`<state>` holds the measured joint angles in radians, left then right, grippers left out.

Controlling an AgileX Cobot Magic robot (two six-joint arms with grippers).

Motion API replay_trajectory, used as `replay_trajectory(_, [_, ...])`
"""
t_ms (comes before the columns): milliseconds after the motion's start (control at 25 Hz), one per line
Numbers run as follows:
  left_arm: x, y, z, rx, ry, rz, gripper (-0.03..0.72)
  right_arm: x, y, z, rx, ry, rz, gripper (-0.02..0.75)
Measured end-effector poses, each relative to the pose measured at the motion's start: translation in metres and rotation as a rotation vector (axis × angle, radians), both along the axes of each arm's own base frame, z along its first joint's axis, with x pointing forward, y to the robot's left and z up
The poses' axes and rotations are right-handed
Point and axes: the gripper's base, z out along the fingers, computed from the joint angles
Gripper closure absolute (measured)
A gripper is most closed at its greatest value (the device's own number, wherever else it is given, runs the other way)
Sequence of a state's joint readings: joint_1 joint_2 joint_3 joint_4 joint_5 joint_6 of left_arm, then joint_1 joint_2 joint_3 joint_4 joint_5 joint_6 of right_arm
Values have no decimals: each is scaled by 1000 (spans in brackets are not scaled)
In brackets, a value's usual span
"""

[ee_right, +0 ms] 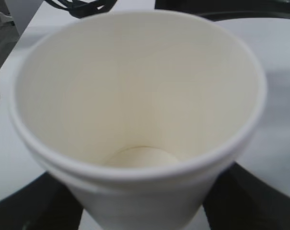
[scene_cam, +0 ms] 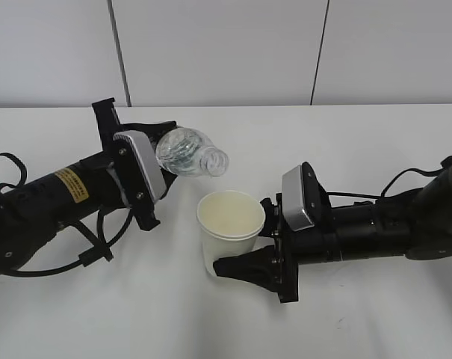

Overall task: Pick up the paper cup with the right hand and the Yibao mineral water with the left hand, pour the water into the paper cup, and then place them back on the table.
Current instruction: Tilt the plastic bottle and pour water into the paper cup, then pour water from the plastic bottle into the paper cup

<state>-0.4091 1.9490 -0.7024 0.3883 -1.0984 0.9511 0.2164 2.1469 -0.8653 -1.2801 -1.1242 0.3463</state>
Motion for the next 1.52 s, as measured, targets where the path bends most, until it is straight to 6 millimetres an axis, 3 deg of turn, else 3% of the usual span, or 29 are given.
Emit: replay_trajectory(1520, [0, 0, 0, 298, -281, -37, 314, 1, -1, -8, -77, 18, 44, 214])
